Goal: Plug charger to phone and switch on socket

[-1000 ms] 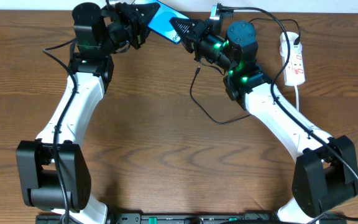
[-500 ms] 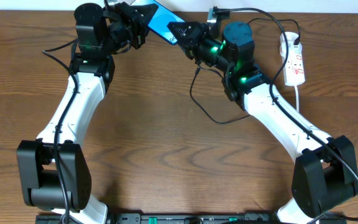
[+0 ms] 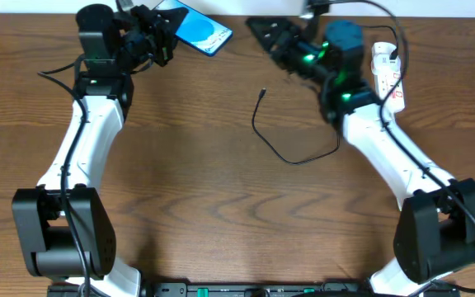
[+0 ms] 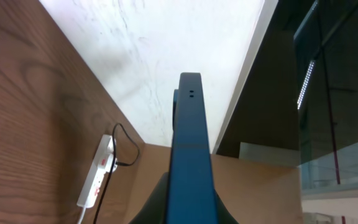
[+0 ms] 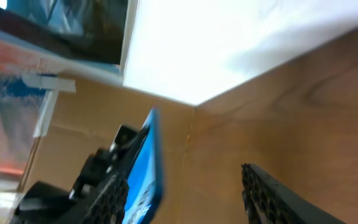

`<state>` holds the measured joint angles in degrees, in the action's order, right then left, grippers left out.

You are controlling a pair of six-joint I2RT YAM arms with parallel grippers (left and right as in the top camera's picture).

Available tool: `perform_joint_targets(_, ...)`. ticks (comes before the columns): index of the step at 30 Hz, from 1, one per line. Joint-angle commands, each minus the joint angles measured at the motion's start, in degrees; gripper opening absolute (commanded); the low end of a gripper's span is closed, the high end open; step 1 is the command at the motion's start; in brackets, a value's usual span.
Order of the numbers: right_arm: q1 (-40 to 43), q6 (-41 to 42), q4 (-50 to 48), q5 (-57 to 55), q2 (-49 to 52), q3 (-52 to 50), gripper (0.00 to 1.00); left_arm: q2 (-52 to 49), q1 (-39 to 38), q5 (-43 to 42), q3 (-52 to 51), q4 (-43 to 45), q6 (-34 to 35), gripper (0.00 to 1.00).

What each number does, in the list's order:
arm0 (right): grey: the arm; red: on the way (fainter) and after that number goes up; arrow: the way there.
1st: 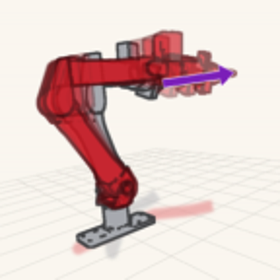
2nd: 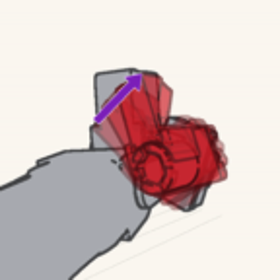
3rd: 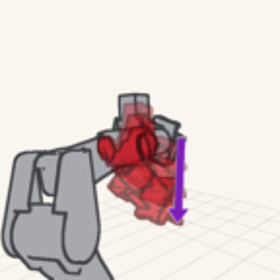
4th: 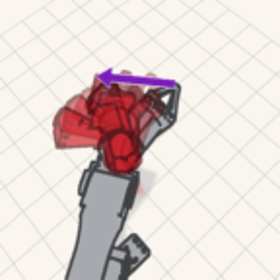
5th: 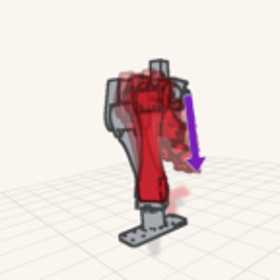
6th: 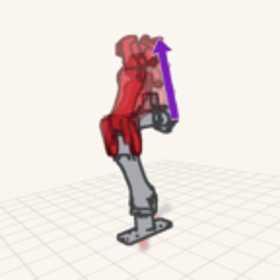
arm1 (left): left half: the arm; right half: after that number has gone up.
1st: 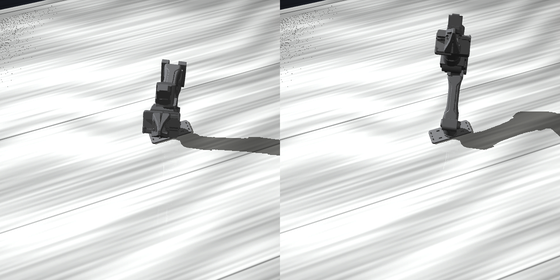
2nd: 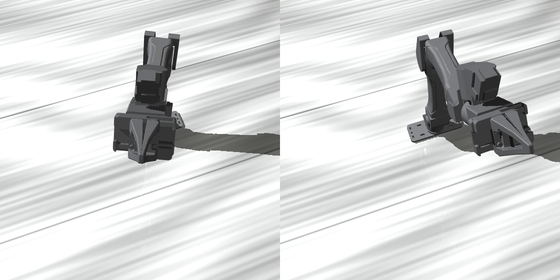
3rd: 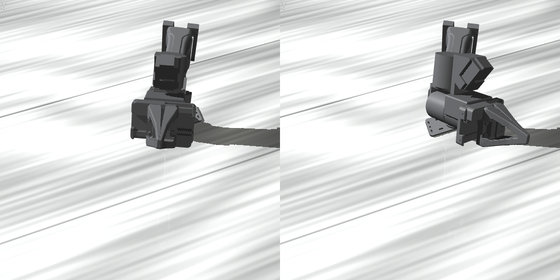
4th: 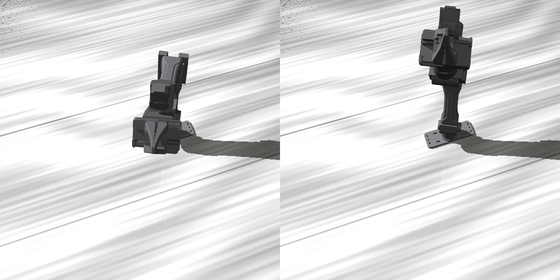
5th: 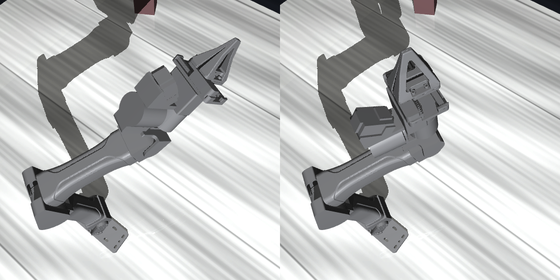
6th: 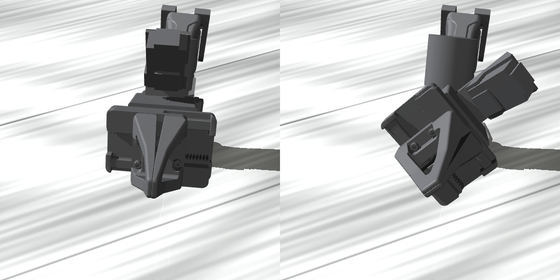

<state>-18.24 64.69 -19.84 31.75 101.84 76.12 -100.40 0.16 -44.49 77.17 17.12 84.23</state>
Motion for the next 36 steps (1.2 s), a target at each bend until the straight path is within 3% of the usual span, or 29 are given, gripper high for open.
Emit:
perform_joint_targets(1,1.4,-6.6,2.4,3.8,0.1,0.1,0.57,0.7,1.2,-5.0,0.8,0.5,0.5,0.08)
perform_joint_targets(6,0.9,-17.7,22.4,-1.1,0.1,4.1,0.53,0.7,2.2,-13.3,0.8,-0.5,2.1,0.07)
perform_joint_targets(10,-0.8,-27.4,41.0,-11.3,0.1,12.0,0.52,0.7,2.4,-19.3,0.8,-0.6,2.5,0.07)
perform_joint_targets(13,-2.4,-30.9,49.2,-18.4,0.1,17.2,0.43,0.7,2.4,-24.0,0.8,-0.6,1.8,0.07)
perform_joint_targets(18,-4.5,-31.6,54.7,-24.8,1.9,22.3,0.30,0.7,3.6,-28.0,0.8,-0.6,1.4,0.07)
perform_joint_targets(26,-7.4,-30.8,63.6,-28.8,15.3,33.6,0.29,0.7,5.9,-29.4,0.8,-0.6,1.4,0.08)
perform_joint_targets(36,-8.8,-24.5,63.3,-34.5,24.0,34.3,0.24,0.7,5.9,-29.7,0.8,-0.6,0.3,0.07)
